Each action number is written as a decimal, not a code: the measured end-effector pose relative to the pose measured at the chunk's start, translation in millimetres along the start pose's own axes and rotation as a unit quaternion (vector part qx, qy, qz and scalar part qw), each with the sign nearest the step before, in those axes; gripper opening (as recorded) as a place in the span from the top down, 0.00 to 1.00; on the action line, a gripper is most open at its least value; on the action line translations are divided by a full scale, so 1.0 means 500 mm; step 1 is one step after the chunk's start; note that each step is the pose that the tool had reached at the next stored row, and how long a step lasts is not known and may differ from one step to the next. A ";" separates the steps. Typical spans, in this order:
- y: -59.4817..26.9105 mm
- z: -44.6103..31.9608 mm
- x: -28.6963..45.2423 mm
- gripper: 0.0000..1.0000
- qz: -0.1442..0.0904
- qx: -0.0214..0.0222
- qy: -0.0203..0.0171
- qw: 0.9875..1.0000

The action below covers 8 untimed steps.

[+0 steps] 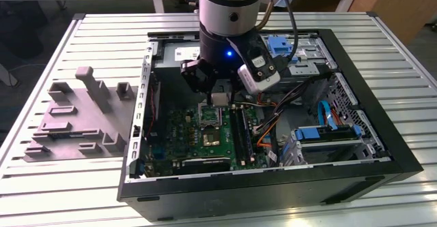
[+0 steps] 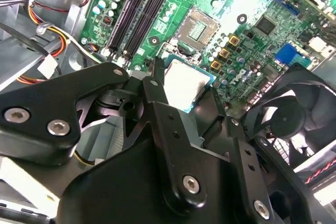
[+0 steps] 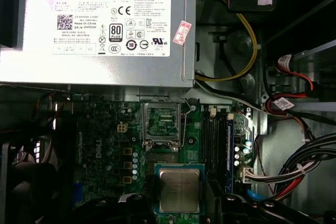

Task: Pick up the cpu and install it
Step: 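Place the cpu into insertion slot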

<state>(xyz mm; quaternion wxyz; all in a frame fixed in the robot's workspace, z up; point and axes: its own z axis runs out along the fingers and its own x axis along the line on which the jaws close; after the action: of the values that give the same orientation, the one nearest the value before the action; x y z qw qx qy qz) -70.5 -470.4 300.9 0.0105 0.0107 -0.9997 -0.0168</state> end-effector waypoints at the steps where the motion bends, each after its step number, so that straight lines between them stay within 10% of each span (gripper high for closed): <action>1: 0.000 0.000 0.000 0.53 0.000 0.000 0.000 1.000; 8: 0.000 0.001 0.000 0.53 0.000 0.000 0.000 1.000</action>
<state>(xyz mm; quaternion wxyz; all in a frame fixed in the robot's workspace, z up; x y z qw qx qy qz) -70.6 -470.5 300.6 0.0105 0.0107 -0.9997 -0.0169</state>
